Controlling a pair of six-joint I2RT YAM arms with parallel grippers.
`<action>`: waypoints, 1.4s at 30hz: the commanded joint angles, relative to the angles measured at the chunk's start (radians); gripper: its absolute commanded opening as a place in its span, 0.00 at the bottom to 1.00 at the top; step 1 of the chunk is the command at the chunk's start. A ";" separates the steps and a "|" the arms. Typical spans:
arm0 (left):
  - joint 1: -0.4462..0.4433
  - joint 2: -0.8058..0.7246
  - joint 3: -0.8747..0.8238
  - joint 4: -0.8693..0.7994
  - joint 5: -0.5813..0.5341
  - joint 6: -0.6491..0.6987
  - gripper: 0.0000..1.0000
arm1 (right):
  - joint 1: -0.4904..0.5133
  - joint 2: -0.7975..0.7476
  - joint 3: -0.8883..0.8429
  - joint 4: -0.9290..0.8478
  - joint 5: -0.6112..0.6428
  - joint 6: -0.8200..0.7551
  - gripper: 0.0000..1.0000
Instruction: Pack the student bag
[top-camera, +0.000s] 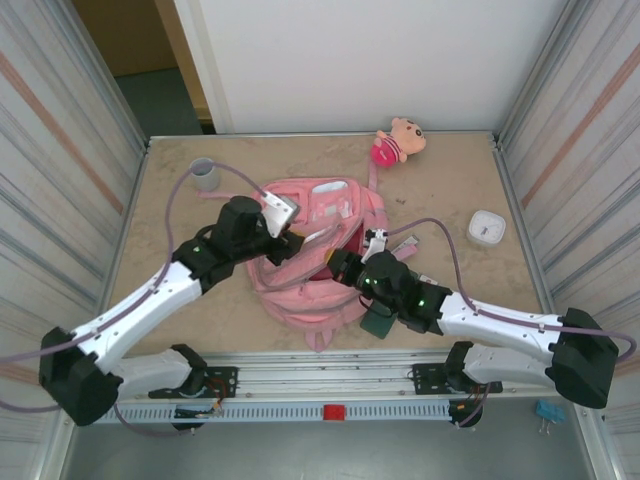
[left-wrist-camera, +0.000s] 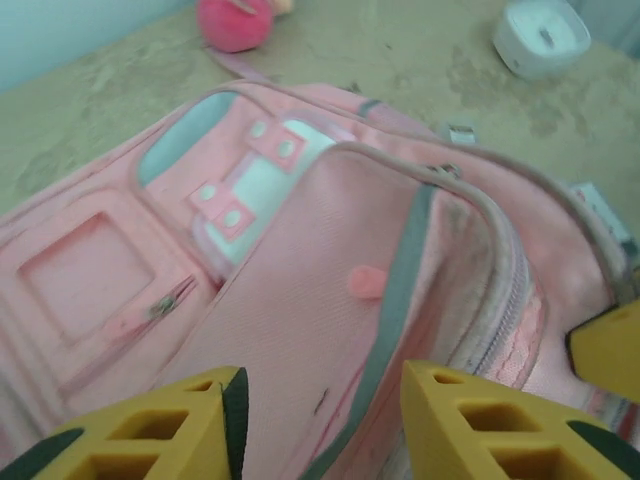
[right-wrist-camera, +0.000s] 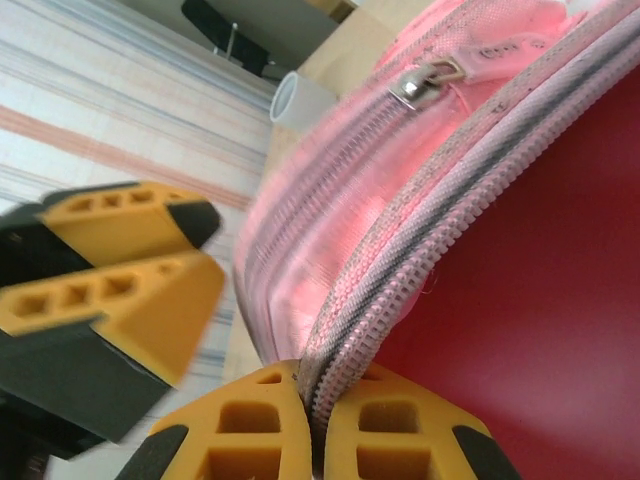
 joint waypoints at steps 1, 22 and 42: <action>0.005 -0.136 0.027 -0.159 -0.036 -0.304 0.46 | 0.009 -0.004 0.074 0.047 -0.005 -0.072 0.00; -0.296 -0.094 -0.170 -0.177 -0.247 -0.697 0.50 | 0.002 0.040 0.155 -0.026 -0.078 -0.135 0.00; -0.301 0.014 -0.202 -0.063 -0.203 -0.747 0.33 | -0.009 0.086 0.207 -0.050 -0.141 -0.142 0.00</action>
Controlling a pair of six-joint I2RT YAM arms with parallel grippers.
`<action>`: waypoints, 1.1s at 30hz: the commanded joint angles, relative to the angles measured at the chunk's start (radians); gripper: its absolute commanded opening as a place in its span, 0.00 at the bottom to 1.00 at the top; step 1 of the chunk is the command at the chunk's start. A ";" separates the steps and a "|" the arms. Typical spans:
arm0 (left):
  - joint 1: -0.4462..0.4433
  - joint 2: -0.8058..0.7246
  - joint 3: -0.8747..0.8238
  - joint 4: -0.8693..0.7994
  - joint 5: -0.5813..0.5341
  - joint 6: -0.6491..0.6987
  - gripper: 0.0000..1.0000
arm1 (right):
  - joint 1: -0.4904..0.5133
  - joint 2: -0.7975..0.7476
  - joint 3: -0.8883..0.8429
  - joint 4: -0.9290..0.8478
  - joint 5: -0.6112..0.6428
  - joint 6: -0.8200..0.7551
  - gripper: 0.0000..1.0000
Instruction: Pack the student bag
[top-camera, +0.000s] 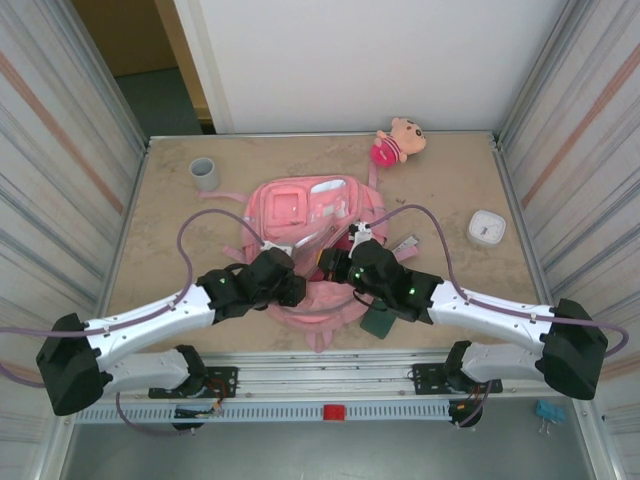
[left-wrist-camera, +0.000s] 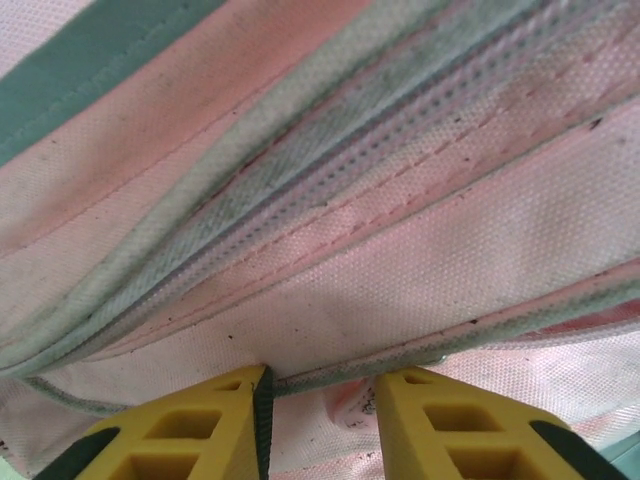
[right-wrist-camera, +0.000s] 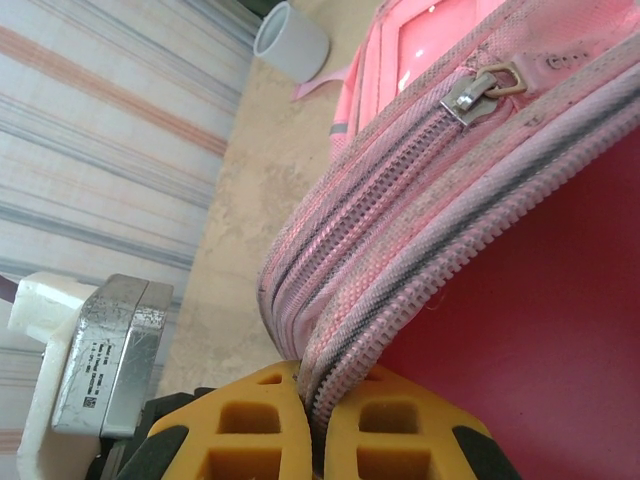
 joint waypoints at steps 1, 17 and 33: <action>-0.005 -0.018 -0.012 0.039 0.016 -0.030 0.34 | 0.000 -0.002 0.072 0.084 -0.059 -0.031 0.00; -0.051 -0.203 -0.117 0.076 0.054 -0.088 0.49 | -0.037 0.009 0.111 0.064 -0.120 -0.026 0.00; -0.047 -0.149 -0.106 0.144 -0.108 -0.076 0.36 | -0.037 0.025 0.136 0.052 -0.188 -0.036 0.00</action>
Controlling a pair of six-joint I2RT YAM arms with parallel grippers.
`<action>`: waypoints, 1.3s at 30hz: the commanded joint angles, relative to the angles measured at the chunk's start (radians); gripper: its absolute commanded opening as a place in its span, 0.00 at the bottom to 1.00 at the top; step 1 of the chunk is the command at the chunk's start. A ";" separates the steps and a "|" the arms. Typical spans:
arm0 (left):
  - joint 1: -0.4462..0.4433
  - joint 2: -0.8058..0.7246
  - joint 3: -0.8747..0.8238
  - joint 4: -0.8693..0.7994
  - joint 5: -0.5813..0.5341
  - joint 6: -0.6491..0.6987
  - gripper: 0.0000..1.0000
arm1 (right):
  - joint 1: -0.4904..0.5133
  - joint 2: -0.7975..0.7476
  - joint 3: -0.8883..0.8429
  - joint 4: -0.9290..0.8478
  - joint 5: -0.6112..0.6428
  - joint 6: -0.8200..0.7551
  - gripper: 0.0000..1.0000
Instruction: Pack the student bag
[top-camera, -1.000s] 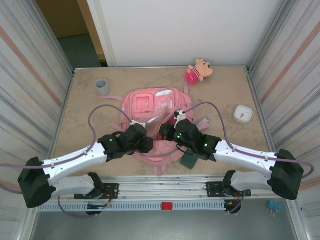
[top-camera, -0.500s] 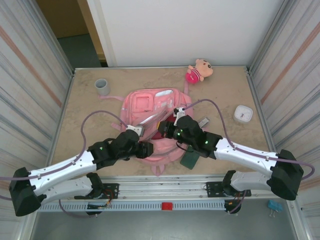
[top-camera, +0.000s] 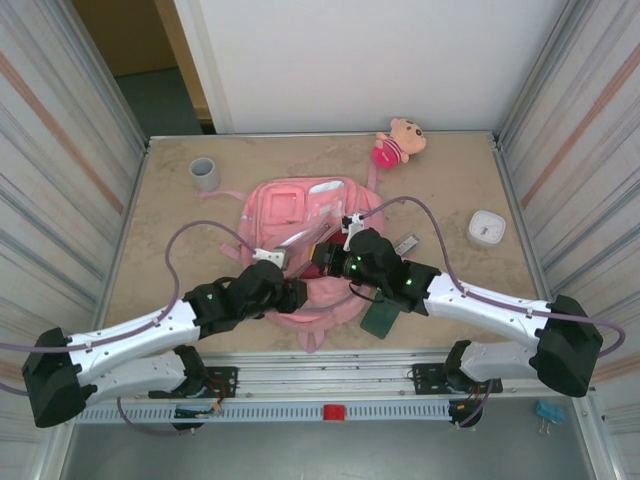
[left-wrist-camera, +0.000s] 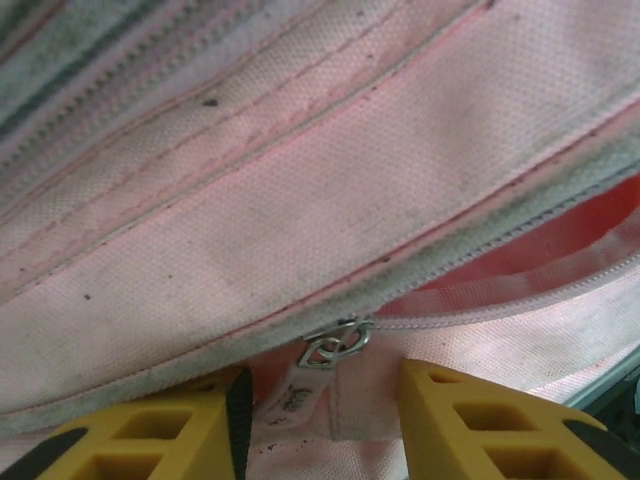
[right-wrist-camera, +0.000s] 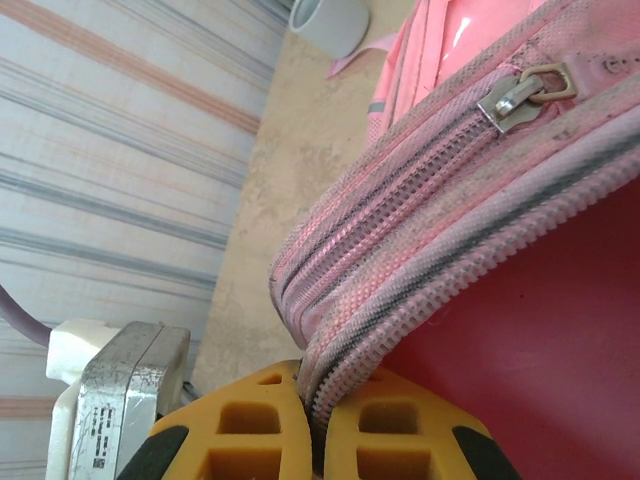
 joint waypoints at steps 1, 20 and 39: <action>0.001 -0.021 0.005 0.024 -0.075 0.002 0.33 | 0.002 -0.017 0.063 0.062 -0.064 -0.040 0.00; 0.016 -0.163 -0.106 -0.159 -0.206 -0.043 0.00 | -0.209 -0.078 0.090 -0.058 -0.250 -0.090 0.00; 0.027 -0.135 -0.083 0.146 -0.052 0.153 0.00 | 0.028 0.027 -0.083 0.180 0.048 0.147 0.49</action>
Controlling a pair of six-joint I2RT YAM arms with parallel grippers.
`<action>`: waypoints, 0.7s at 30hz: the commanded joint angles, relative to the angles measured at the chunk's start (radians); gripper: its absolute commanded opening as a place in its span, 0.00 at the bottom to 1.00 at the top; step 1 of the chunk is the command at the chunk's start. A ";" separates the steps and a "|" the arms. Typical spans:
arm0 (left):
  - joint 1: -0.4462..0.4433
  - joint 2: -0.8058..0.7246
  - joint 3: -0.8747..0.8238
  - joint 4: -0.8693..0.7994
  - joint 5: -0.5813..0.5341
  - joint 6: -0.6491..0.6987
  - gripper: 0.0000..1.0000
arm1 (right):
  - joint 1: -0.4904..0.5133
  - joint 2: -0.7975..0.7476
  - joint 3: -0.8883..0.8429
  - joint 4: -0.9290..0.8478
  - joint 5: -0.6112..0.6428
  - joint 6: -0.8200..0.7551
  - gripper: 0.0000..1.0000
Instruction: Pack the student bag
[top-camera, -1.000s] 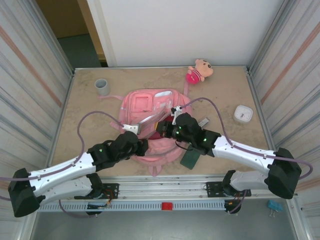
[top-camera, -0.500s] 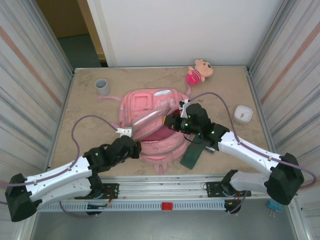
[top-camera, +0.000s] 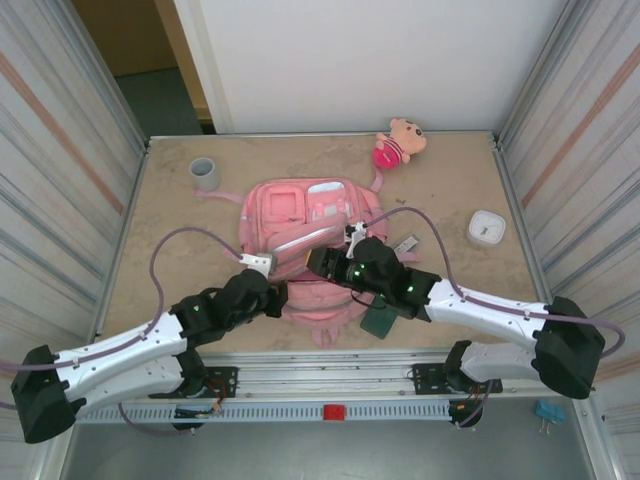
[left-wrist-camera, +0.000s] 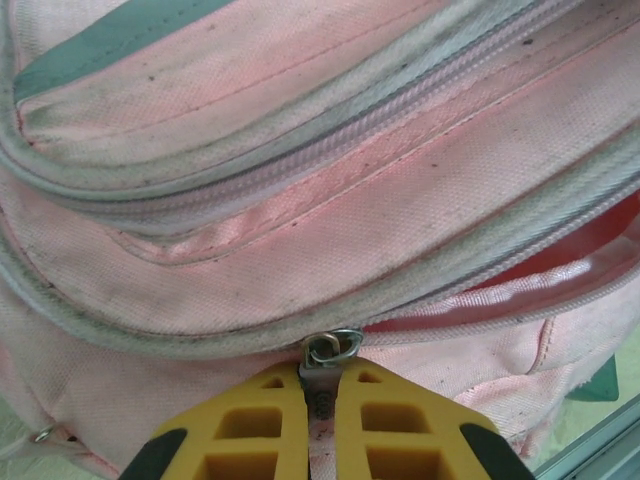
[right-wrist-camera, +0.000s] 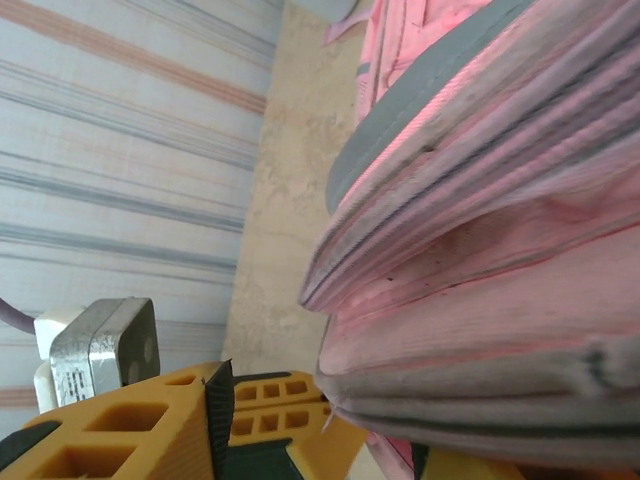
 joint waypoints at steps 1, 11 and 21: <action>0.005 0.003 0.047 0.094 0.017 0.041 0.00 | 0.025 0.040 0.015 0.083 0.080 0.034 0.47; 0.083 -0.044 0.033 -0.100 -0.048 -0.088 0.00 | -0.081 0.019 0.105 0.005 -0.124 -0.093 0.04; 0.198 -0.143 -0.038 -0.103 0.035 -0.052 0.00 | -0.351 -0.026 0.288 -0.289 -0.493 -0.242 0.05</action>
